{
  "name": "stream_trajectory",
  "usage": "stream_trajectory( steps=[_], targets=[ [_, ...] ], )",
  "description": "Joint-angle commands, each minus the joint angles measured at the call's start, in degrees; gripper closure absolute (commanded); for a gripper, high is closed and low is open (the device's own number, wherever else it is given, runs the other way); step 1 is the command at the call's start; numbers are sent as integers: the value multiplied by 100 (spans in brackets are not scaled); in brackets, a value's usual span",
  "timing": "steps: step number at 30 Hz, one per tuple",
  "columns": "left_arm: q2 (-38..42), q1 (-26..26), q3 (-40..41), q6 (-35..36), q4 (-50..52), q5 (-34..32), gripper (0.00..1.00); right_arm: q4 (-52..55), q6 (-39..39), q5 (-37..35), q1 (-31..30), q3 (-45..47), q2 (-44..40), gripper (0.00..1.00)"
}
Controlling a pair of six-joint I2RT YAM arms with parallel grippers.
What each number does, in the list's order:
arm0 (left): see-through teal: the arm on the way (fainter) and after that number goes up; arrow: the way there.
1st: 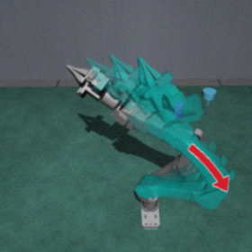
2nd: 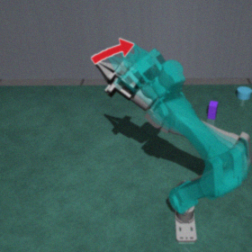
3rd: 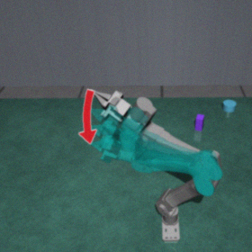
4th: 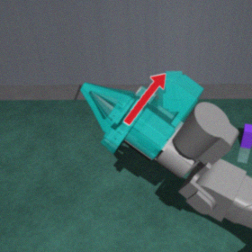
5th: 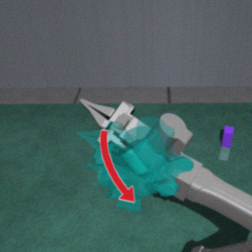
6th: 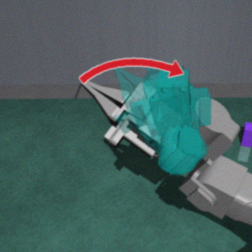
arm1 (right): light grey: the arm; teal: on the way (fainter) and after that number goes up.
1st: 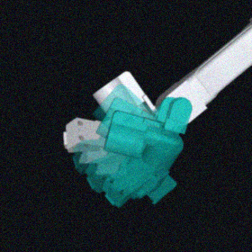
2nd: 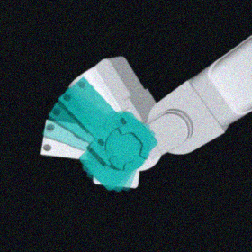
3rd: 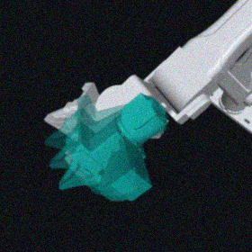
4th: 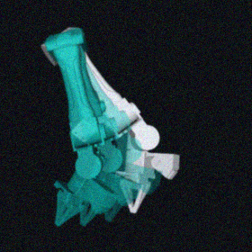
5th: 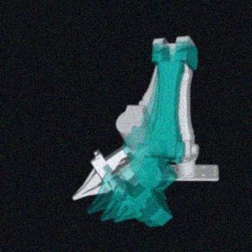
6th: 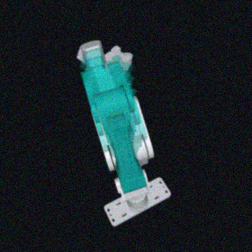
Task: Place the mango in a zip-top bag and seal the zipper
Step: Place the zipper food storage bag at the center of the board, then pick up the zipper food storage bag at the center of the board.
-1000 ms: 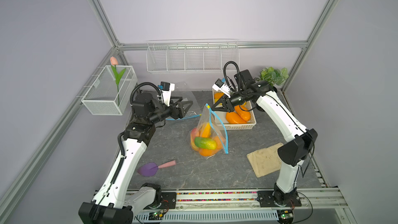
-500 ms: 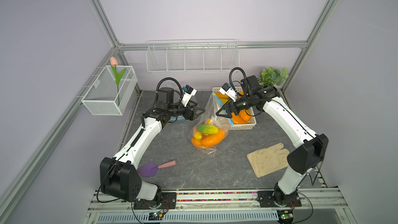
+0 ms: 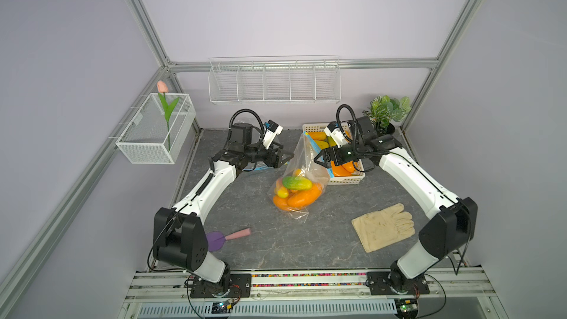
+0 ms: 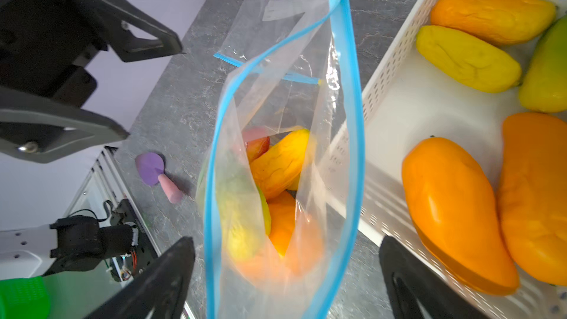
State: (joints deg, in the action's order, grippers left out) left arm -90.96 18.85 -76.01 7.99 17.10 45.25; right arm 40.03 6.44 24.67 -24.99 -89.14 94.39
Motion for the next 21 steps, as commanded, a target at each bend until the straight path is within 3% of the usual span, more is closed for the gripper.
stream_trajectory(
  steps=[1, 3, 6, 8, 15, 21],
  targets=[
    [-625, -31, -578, 26, -17, 293, 22, -520, 321, 941, 25, 376, -82, 14],
    [-960, -26, -975, 146, 301, 485, 22, -517, 308, 1140, 28, 397, -65, 27],
    [-1294, -31, -1372, 304, 580, 645, 22, -407, 100, 1137, 27, 411, -78, 56],
    [-1494, -36, -1619, 448, 815, 784, 22, -350, -131, 1137, 21, 432, -152, 67],
    [-1928, -61, -2157, 696, 1285, 1658, 22, 36, -1161, 1289, 36, 422, -511, 80],
    [-2235, -46, -2452, 926, 1715, 1738, 26, 380, -1896, 1535, 34, 319, -684, 88]
  ],
)
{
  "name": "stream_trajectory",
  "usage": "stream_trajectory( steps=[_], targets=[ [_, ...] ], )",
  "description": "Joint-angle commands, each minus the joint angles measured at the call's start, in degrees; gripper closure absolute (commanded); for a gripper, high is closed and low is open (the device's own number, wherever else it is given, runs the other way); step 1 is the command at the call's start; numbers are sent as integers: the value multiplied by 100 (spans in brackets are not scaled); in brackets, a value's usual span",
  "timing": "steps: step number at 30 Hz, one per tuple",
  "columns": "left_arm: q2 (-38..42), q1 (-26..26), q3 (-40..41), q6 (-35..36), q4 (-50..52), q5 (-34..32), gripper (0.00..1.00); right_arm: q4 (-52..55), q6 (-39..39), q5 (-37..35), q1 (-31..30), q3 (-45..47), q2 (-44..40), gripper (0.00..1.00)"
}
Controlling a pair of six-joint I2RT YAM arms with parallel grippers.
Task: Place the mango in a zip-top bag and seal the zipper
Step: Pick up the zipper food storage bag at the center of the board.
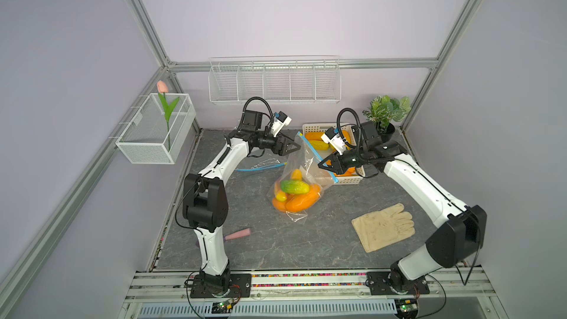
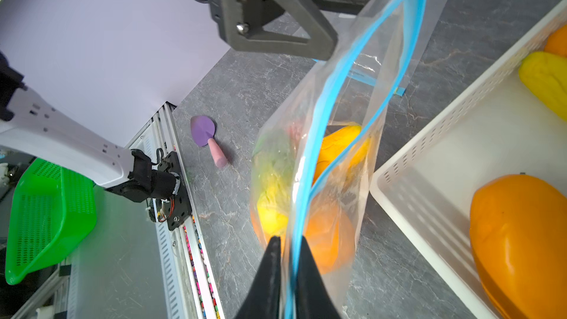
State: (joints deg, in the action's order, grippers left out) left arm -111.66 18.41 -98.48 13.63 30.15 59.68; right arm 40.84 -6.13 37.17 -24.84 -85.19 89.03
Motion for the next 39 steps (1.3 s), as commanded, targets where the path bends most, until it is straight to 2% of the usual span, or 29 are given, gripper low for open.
stream_trajectory(
  steps=[1, 4, 8, 10, 13, 15, 16, 18, 20, 21, 22, 24, 26, 30, 34, 39],
  targets=[
    [-180, -2, -199, 364, 413, 307, 27, 357, -720, 282, 26, -100, -154, 89],
    [-154, 1, -140, 344, 305, 363, 36, 570, -887, 286, 34, -223, -93, 93],
    [-180, 15, -181, 302, 281, 473, 64, 615, -823, 100, 56, -237, -26, 93],
    [-183, 18, -181, 282, 257, 547, 73, 527, -727, 53, 68, -164, -42, 92],
    [-176, 13, -166, 266, 237, 623, 87, 334, -520, -16, 116, -37, -152, 89],
    [-165, 13, -163, 254, 261, 588, 99, 245, -360, -130, 147, 8, -233, 80],
    [-157, 14, -164, 254, 277, 551, 100, 225, -315, -174, 160, 15, -277, 76],
    [-129, 9, -163, 221, 297, 415, 100, 149, -133, -423, 172, 15, -363, 56],
    [-75, -20, -181, 150, 351, 244, 100, 146, 17, -581, 184, -63, -415, 48],
    [-17, -39, -173, 48, 338, 117, 100, 120, 167, -730, 181, -121, -428, 36],
    [64, -69, -168, -43, 333, 2, 100, 104, 288, -817, 177, -183, -433, 30],
    [361, -109, -52, -243, 285, -352, 100, -12, 625, -877, 183, -307, -425, 18],
    [826, -109, 282, -505, -21, -754, 100, -203, 910, -820, 166, -397, -392, 12],
    [1931, -57, 1273, -971, -937, -1301, 100, -545, 1230, -720, 97, -642, -190, 10],
    [2843, 184, 2054, -952, -1253, -1863, 100, -867, 1354, -299, 42, -1110, 225, 10],
    [3268, 339, 2414, -1011, -1338, -2091, 100, -1028, 1134, 391, -274, -1710, 856, 11]
  ],
)
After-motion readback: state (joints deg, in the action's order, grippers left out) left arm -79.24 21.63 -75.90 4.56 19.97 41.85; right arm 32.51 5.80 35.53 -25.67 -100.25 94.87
